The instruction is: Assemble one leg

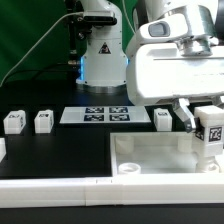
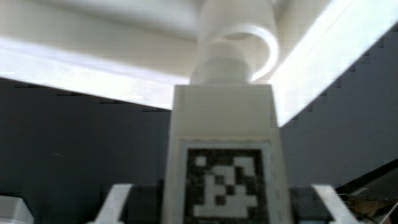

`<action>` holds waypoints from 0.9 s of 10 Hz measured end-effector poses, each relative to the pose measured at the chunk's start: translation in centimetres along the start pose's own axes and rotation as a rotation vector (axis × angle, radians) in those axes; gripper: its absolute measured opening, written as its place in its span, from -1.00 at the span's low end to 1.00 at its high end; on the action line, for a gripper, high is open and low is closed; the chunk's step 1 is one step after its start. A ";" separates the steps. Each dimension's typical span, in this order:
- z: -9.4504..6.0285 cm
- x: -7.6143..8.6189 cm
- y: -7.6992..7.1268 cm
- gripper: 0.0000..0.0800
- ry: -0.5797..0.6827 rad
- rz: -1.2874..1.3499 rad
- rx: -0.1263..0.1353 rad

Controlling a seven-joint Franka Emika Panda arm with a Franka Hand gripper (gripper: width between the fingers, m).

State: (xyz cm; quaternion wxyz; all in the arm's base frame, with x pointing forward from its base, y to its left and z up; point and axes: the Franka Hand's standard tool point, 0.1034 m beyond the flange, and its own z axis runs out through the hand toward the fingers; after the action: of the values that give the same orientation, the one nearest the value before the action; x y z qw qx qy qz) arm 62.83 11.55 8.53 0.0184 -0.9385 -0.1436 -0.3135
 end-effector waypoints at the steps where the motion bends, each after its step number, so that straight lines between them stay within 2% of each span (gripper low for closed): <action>1: 0.1 -0.2 -0.1 -0.27 -0.010 0.000 0.003; 6: 0.3 -0.7 -0.5 -0.27 -0.024 -0.005 0.010; 9: 0.9 -1.4 -0.5 -0.27 -0.030 -0.003 0.010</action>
Offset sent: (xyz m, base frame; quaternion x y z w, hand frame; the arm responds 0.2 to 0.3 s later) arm -0.0032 0.0079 -0.0014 0.0000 0.0022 0.0095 1.0000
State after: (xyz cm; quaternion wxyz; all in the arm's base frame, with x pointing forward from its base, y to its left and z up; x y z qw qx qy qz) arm 62.16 11.83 6.92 0.0205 -0.9428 -0.1469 -0.2984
